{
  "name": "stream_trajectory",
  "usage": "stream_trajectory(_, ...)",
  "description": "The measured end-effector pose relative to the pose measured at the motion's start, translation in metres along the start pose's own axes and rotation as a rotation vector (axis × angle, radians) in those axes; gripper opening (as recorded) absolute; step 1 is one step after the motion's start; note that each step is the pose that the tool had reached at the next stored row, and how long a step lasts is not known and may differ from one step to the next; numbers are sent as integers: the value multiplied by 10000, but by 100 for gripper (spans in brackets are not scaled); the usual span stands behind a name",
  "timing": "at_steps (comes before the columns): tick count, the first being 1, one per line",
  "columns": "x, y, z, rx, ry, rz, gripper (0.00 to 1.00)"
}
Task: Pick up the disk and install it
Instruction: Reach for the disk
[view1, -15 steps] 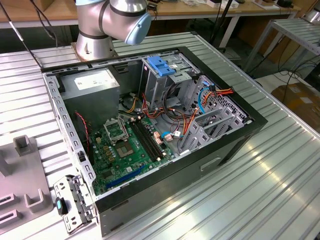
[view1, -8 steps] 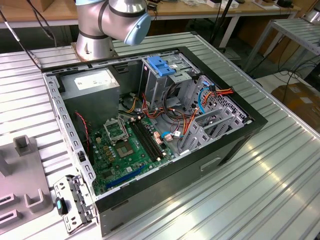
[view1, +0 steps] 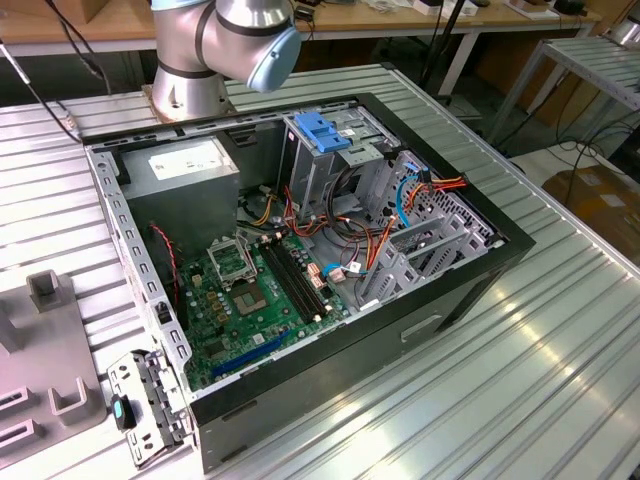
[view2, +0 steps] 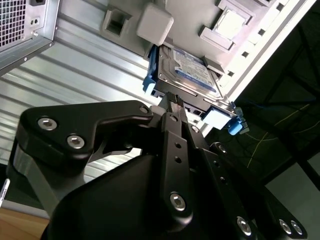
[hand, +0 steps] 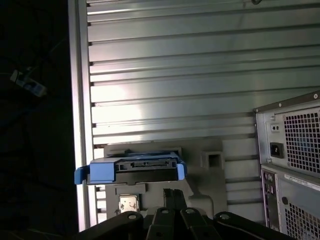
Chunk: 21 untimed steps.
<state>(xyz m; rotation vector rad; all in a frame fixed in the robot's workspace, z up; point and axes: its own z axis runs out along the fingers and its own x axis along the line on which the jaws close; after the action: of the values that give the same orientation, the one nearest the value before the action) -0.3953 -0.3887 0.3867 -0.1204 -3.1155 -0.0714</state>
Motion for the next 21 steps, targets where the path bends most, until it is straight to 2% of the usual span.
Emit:
stream_trajectory(5, 119, -1, 7, 0, 0, 0, 11)
stream_trajectory(10, 204, -1, 12, -1, -1, 1, 11)
stream_trajectory(13, 296, -4, 16, 0, 0, 1, 11)
stream_trajectory(19, 409, 4, 24, -1, -1, 0, 11)
stream_trajectory(21, 468, 6, 28, 0, 0, 0, 11)
